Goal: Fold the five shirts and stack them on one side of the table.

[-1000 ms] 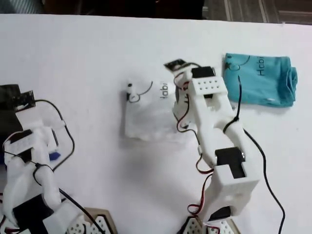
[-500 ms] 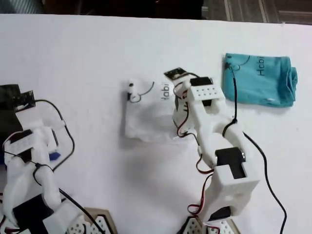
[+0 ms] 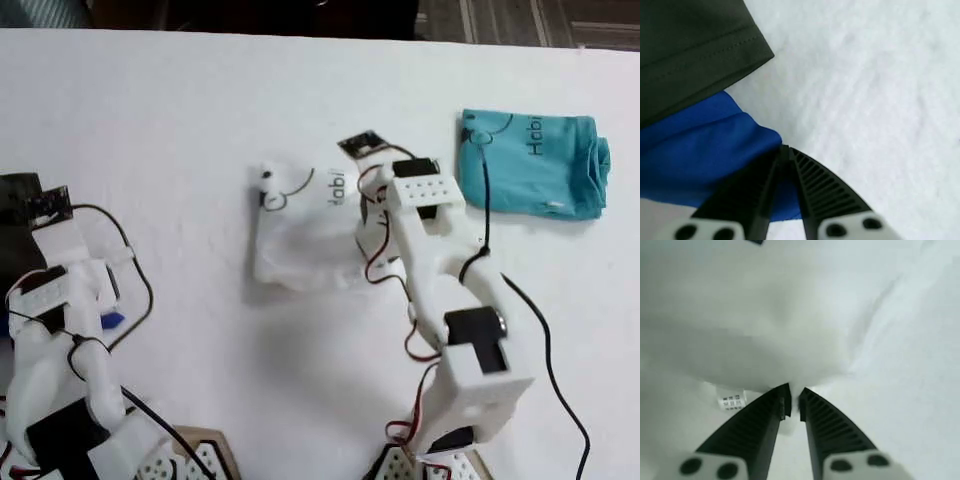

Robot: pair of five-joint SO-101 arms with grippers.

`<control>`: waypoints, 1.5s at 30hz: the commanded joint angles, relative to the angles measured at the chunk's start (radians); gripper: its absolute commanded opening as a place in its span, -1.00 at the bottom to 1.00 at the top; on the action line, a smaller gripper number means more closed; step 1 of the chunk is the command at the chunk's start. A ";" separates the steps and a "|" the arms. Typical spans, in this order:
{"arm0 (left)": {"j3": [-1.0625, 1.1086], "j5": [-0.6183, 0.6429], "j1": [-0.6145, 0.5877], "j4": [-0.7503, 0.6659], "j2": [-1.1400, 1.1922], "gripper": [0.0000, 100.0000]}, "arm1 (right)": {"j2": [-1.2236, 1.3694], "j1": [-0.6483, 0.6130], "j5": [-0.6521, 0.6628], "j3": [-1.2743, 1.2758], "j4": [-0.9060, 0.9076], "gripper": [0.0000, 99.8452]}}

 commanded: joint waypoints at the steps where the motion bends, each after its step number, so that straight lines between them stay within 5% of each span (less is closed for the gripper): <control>1: -0.016 0.012 -0.002 -0.015 -0.002 -0.95 | -0.148 -0.004 0.008 -0.041 0.038 -0.96; 10: -0.016 0.012 -0.002 -0.015 -0.002 -0.95 | -0.262 -0.012 0.008 -0.026 0.170 -0.96; 17: -0.016 0.012 -0.002 -0.015 -0.002 -0.95 | -0.262 -0.012 0.034 0.133 0.087 -0.96; 24: -0.016 0.012 -0.002 -0.015 -0.002 -0.95 | -0.278 -0.012 0.103 0.153 0.105 -0.55; 31: -0.016 0.012 -0.002 -0.017 -0.002 -0.95 | -0.271 -0.007 0.118 0.158 0.104 -0.70; 45: -0.016 0.012 -0.002 -0.017 -0.002 -0.95 | -0.076 -0.002 0.114 0.150 0.030 -0.60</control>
